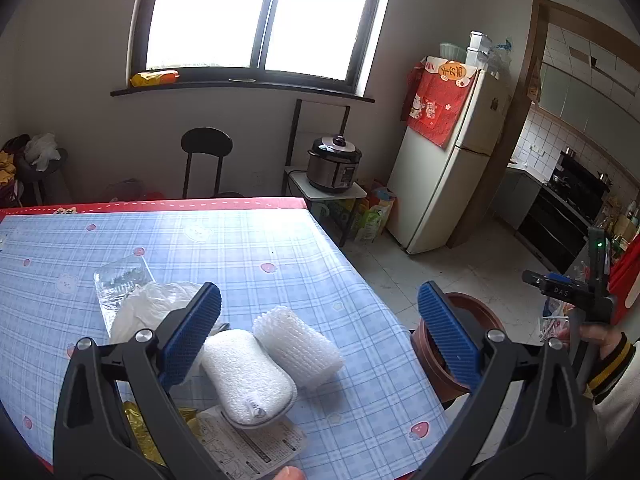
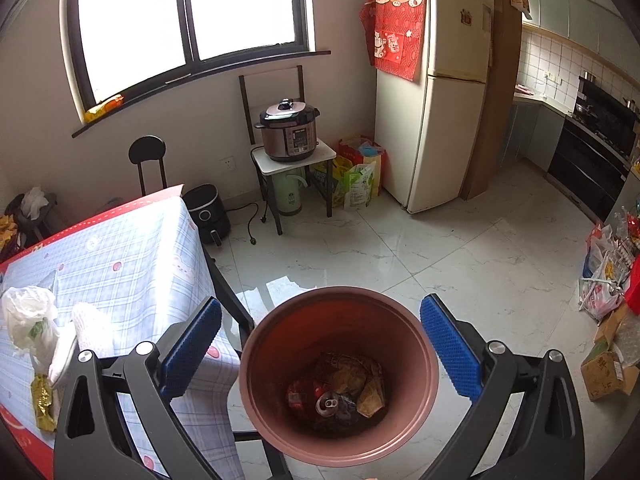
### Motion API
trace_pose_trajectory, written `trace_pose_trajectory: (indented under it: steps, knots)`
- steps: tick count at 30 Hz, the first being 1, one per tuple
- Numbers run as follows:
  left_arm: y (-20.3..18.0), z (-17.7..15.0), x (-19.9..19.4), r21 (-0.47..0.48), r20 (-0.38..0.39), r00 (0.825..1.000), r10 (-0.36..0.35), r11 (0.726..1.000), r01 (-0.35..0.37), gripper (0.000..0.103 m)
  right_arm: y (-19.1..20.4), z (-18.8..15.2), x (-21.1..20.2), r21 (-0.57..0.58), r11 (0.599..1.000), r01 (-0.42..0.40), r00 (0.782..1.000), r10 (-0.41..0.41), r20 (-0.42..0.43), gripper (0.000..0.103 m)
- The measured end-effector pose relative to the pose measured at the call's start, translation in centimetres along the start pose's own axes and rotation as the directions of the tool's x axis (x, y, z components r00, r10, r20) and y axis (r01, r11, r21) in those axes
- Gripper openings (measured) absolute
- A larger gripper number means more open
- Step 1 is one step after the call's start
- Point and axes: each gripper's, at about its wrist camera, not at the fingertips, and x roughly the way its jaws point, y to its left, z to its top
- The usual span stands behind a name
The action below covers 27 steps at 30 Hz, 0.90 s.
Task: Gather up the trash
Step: 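Open the right tool to drop the red can into the bin while the left tool returns to the table, then grasp the gold foil packet on the table with the left tool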
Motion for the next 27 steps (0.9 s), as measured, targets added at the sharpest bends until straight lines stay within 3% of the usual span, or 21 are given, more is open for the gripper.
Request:
trace_pose_trajectory:
  steps: [9, 14, 20, 24, 27]
  knots:
    - [9.0, -0.8, -5.9, -0.098, 0.043, 0.99, 0.131, 0.987, -0.126, 0.097, 4.8, -1.2, -3.4, 0.074, 0.985, -0.156, 0.985, 0.15, 0.079, 0.098]
    - [14.4, -2.4, -8.2, -0.152, 0.01, 0.976, 0.217, 0.965, -0.213, 0.097, 9.1, -2.9, -3.1, 0.047, 0.972, -0.23, 0.973, 0.228, 0.038, 0.098]
    - [18.4, -6.3, -8.4, -0.169, -0.102, 0.971, 0.217, 0.958, -0.232, 0.097, 14.3, -5.0, -2.3, 0.035, 0.953, -0.301, 0.951, 0.303, -0.064, 0.098]
    - [19.0, -10.5, -6.0, -0.138, -0.226, 0.956, 0.188, 0.965, -0.222, 0.097, 17.7, -5.9, -2.5, -0.038, 0.963, -0.268, 0.96, 0.263, -0.098, 0.098]
    - [20.0, -13.8, -4.3, -0.166, -0.307, 0.942, 0.139, 0.966, -0.197, 0.096, 19.6, -6.8, -2.8, -0.056, 0.958, -0.281, 0.955, 0.272, -0.121, 0.098]
